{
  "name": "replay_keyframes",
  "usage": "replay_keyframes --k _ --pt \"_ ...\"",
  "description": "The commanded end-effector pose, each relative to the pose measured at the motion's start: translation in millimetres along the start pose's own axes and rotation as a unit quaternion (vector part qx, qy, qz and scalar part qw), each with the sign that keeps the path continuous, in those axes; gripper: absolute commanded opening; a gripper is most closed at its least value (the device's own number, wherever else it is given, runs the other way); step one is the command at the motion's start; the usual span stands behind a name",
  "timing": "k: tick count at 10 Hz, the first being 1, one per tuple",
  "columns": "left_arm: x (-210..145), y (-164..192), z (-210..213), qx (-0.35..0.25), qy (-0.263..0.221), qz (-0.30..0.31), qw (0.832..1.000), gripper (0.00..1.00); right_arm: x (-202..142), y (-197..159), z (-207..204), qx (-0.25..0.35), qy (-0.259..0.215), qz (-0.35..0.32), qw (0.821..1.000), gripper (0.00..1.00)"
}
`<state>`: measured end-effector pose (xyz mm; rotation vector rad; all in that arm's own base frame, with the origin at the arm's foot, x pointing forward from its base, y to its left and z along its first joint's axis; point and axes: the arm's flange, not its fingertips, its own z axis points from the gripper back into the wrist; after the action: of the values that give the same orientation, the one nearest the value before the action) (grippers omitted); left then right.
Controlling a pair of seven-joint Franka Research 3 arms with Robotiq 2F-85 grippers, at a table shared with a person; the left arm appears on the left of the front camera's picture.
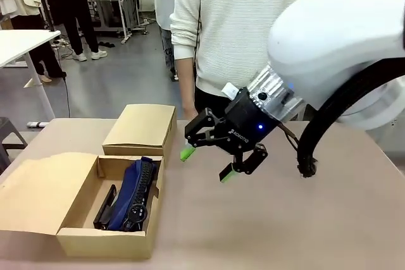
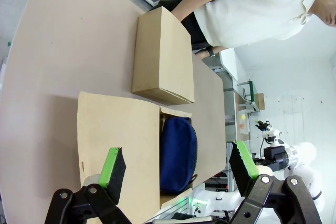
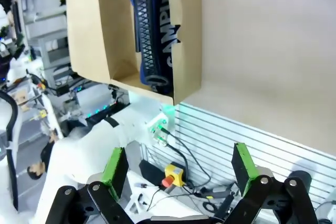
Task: Place items inside the box.
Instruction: Pick up a Pencil pouch or Stapler and place it inside the Mailer Box closest to the robot.
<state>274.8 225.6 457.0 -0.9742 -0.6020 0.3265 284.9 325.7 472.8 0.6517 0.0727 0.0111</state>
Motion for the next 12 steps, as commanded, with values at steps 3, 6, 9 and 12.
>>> replay_keyframes --k 3,6,9,12 --pt "-0.2 -0.2 -0.9 -0.011 -0.006 -0.008 1.000 1.00 -1.6 7.4 -4.0 -0.004 0.001 0.008 1.000 1.00" --pt "-0.2 -0.2 -0.9 -0.011 -0.006 -0.008 1.000 1.00 28.9 -26.8 31.4 0.057 -0.017 -0.036 0.998 1.00" --pt "-0.2 -0.2 -0.9 -0.011 -0.006 -0.008 1.000 1.00 21.6 -106.1 129.7 0.154 -0.016 -0.067 0.986 1.00" --pt "-0.2 -0.2 -0.9 -0.011 -0.006 -0.008 1.000 1.00 -28.6 -228.2 223.1 0.339 -0.049 -0.110 0.933 1.00"
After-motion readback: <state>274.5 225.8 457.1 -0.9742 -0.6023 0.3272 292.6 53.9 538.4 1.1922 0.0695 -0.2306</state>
